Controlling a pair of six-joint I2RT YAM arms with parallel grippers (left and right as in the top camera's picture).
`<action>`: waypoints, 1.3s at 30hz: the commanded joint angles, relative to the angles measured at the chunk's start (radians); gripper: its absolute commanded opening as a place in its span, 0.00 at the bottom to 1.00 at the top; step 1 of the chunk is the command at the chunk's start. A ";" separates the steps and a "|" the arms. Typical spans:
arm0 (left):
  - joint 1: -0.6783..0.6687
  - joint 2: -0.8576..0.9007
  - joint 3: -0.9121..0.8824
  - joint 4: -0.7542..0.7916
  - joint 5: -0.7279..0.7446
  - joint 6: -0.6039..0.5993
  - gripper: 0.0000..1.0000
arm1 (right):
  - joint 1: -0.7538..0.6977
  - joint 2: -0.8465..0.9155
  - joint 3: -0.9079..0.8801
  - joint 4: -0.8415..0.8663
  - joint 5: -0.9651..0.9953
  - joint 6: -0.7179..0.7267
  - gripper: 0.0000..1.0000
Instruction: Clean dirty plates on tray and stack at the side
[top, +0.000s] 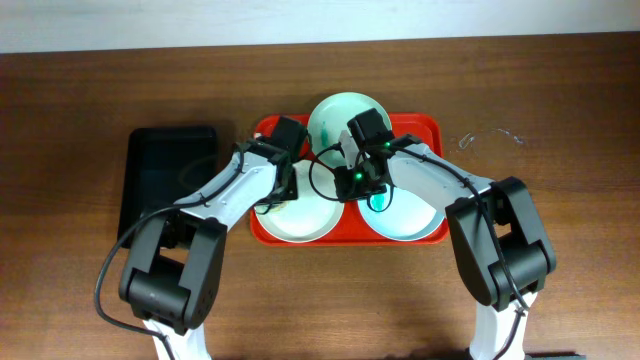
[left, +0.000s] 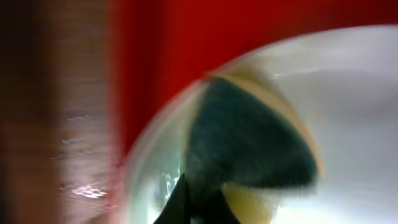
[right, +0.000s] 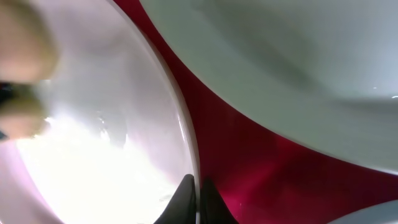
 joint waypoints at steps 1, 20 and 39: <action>0.017 0.034 -0.002 -0.048 -0.275 0.001 0.00 | 0.005 0.017 -0.008 -0.016 0.043 -0.011 0.04; 0.014 -0.061 -0.059 0.002 0.411 0.051 0.00 | 0.006 0.017 -0.008 -0.017 0.054 0.008 0.04; 0.021 -0.151 0.037 -0.187 -0.107 -0.003 0.00 | 0.006 0.004 0.009 -0.049 0.076 0.007 0.04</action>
